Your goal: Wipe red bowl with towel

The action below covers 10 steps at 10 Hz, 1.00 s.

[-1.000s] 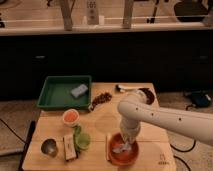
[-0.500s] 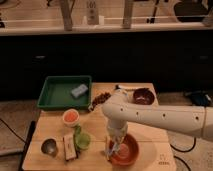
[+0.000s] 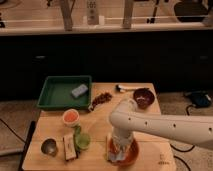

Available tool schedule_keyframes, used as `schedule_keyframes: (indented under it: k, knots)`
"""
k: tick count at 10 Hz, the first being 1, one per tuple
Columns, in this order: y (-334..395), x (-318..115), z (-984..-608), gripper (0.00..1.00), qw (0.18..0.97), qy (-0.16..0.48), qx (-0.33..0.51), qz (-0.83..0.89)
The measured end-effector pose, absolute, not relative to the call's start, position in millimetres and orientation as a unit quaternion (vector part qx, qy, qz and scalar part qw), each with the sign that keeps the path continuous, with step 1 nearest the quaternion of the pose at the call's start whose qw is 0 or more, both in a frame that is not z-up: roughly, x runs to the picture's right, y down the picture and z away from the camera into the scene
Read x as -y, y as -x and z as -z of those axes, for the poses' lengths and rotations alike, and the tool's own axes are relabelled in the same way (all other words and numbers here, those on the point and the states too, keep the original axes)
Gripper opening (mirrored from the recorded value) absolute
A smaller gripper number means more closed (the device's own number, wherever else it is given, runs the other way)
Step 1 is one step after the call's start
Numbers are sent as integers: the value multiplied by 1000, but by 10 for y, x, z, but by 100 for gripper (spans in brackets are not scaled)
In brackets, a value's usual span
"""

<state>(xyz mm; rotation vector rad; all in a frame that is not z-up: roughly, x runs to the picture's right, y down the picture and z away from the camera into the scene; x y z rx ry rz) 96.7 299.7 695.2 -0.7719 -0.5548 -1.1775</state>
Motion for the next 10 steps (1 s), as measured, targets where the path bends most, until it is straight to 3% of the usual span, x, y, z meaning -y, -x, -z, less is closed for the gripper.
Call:
schedule_keyframes:
  k: [5,10]
  knots:
    - [-1517,-2839,-7077,0,765,352,244,482]
    - [-1205,-2454,-7206,0,759,338,248,498]
